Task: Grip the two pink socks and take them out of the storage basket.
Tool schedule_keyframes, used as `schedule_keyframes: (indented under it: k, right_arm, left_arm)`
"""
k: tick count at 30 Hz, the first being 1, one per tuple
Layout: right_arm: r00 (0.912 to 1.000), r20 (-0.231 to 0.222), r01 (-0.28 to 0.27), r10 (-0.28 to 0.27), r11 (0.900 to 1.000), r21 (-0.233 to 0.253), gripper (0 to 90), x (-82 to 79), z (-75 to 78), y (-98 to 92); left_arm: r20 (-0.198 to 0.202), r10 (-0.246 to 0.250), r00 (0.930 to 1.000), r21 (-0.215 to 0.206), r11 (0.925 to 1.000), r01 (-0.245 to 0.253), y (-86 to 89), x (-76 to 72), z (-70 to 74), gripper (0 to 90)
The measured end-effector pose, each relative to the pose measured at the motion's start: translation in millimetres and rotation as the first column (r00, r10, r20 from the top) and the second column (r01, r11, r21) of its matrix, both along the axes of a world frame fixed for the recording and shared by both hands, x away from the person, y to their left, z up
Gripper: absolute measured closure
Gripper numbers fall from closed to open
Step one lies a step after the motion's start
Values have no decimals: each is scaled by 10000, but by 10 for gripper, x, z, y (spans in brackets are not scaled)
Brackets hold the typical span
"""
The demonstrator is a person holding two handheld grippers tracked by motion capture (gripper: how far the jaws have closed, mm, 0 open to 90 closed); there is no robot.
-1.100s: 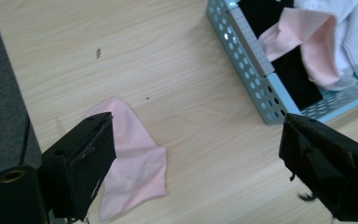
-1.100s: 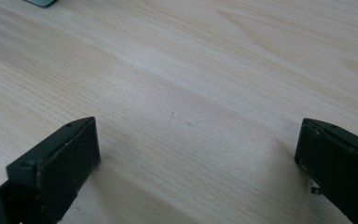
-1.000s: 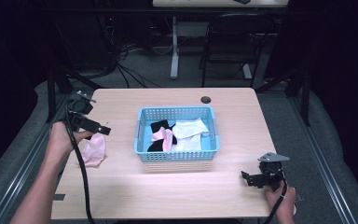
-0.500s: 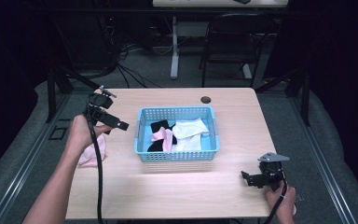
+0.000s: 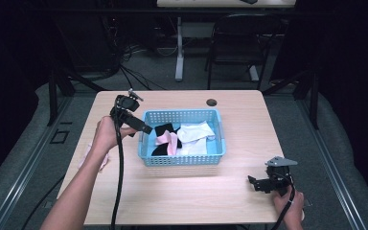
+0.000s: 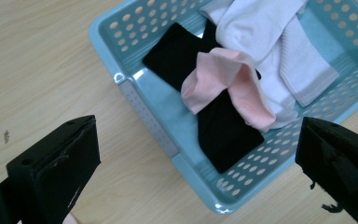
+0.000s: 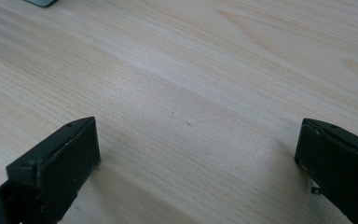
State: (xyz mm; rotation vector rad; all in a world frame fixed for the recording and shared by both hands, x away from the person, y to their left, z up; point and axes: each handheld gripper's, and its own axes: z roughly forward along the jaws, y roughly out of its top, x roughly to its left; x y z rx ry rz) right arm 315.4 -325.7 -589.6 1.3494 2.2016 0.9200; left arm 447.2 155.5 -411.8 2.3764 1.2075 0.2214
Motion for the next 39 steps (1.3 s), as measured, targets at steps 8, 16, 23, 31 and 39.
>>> schedule_keyframes:
  k: [8, 16, 23, 31, 39]
  right_arm:
    - [10000, -6, 6, -6, 10000, 10, 0, 0, 0, 1]
    - [10000, -32, -34, 34, 10000, -47, 0, 0, 4, -3]
    - [10000, -4, -1, 1, 10000, 9, 0, 0, 0, 0]
    - [10000, -20, -28, 28, 10000, -49, 0, 0, 3, -2]
    - [10000, -25, -34, 34, 10000, -53, 0, 0, 4, -3]
  left_arm:
    - [-183, -460, 9988, -197, 9988, 456, -284, 52, -134, 0]
    - [-577, -764, 9954, -327, 9967, 746, -549, 160, -330, 1]
    - [-996, -882, 9911, -350, 9958, 851, -671, 218, -464, 4]
    - [-1592, -470, 9861, -457, 9981, 402, -710, 344, -696, 3]
    - [-1936, -139, 9810, -49, 9999, 132, -788, 443, -878, 150]
